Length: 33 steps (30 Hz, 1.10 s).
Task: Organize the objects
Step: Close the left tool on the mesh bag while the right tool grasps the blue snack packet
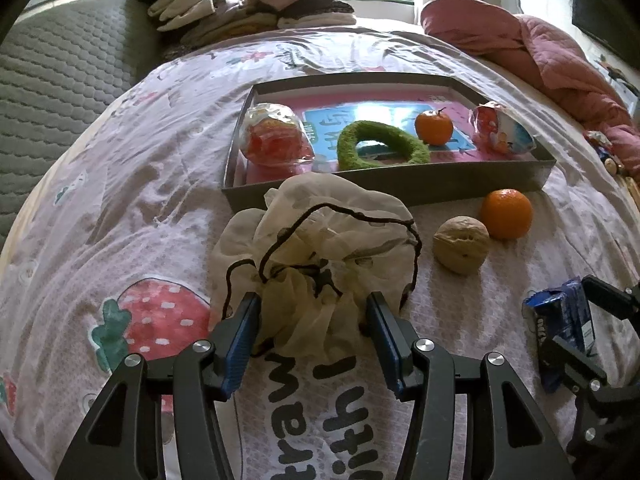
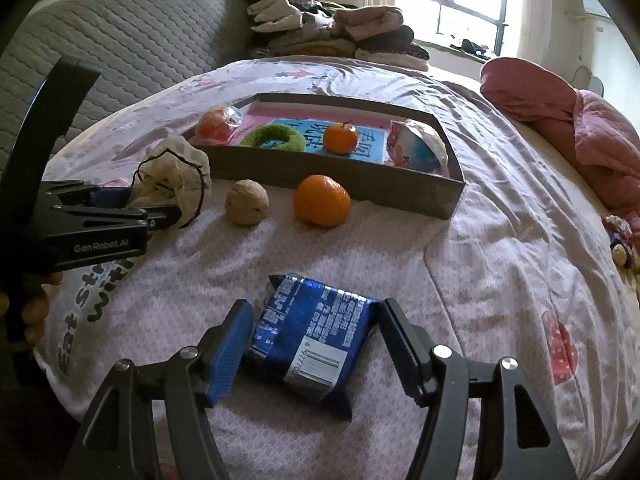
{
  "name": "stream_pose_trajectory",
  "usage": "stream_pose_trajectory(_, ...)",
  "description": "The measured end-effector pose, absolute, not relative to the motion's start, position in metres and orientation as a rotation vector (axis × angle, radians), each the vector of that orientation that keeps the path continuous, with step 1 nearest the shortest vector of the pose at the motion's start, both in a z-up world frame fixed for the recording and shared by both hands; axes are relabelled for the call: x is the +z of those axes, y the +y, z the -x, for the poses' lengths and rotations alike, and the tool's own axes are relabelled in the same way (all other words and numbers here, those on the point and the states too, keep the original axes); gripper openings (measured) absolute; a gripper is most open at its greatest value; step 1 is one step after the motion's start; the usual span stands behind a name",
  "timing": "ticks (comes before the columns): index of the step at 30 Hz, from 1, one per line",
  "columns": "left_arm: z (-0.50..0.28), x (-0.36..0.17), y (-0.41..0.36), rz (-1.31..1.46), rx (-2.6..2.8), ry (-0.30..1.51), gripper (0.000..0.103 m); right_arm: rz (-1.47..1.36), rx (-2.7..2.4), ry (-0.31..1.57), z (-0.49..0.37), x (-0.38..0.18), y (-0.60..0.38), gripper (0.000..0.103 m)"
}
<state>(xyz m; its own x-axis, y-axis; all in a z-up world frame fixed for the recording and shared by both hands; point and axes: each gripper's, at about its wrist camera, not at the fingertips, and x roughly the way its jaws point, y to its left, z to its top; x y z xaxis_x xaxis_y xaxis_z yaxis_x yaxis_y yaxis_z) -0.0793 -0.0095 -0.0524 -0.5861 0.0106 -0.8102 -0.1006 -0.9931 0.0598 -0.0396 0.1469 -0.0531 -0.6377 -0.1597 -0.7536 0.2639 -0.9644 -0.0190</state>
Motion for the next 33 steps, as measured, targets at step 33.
stream_pose_trajectory(33,0.085,-0.053,-0.026,1.216,2.688,-0.098,0.015,-1.148,-2.567,0.129,0.043,-0.063,0.150,0.052)
